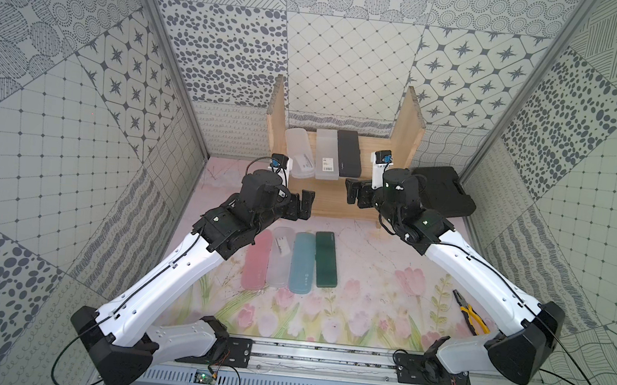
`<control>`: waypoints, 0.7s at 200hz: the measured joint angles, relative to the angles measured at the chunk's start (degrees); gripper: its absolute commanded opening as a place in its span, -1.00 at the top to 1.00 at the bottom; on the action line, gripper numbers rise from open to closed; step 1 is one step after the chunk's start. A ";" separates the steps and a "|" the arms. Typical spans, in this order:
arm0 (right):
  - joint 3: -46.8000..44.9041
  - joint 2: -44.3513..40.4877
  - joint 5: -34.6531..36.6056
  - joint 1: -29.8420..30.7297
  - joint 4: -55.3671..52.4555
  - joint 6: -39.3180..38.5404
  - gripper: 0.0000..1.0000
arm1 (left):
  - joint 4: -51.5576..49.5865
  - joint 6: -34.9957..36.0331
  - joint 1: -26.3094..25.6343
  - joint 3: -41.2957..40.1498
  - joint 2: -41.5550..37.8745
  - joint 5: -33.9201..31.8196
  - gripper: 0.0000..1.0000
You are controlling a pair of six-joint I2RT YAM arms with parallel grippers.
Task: Remove the pencil cases from the shelf
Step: Pick up the pencil case from the shelf.
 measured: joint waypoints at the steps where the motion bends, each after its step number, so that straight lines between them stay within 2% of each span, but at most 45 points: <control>1: 0.17 0.13 -0.02 -0.04 0.00 0.00 -0.97 | 0.02 0.00 0.00 -0.04 -0.07 0.00 -0.99; 68: 10.56 10.12 -1.22 -1.79 -0.55 -2.86 -0.97 | 1.79 0.04 0.04 -1.38 -1.68 -0.13 -0.98; 140: 14.29 14.60 -1.99 -2.62 -1.27 -3.32 -0.97 | 2.21 0.07 0.09 -1.84 -2.32 -0.22 -0.99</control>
